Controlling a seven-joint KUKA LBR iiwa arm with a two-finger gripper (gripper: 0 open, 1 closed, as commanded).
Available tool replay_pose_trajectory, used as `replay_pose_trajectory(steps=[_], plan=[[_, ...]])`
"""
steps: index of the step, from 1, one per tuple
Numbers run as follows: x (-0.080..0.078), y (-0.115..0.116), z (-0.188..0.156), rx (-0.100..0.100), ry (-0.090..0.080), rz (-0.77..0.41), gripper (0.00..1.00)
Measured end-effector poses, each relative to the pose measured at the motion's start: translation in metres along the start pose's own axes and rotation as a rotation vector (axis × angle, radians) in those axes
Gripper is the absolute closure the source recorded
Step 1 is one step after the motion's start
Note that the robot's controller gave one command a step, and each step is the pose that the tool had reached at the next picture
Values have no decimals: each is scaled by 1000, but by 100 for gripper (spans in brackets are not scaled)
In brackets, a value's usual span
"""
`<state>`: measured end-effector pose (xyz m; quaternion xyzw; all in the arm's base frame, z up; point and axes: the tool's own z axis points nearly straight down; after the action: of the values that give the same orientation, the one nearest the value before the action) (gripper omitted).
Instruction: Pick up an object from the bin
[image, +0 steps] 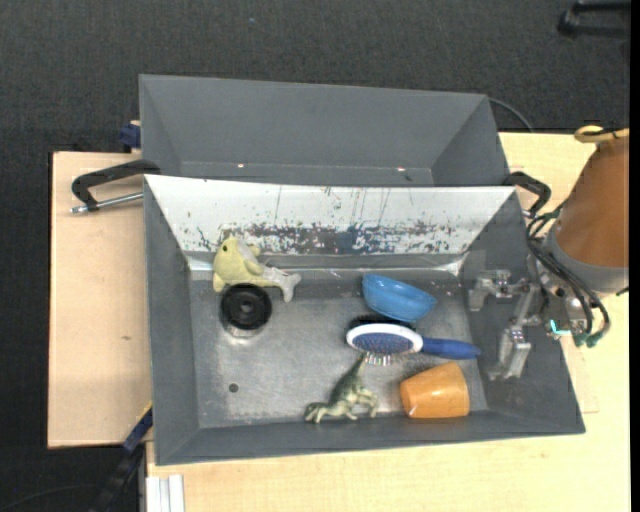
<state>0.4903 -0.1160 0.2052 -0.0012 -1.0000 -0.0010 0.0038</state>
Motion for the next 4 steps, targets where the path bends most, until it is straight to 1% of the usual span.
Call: replay_pose_trajectory(steps=[1, 2, 3, 4], plan=[[-19, 34, 98, 0, -2, -150, 0], [-20, 32, 121, 7, -13, -295, 0], [-22, 34, 119, 7, -22, -295, 100], [-11, 32, 12, 6, -23, -266, 100]])
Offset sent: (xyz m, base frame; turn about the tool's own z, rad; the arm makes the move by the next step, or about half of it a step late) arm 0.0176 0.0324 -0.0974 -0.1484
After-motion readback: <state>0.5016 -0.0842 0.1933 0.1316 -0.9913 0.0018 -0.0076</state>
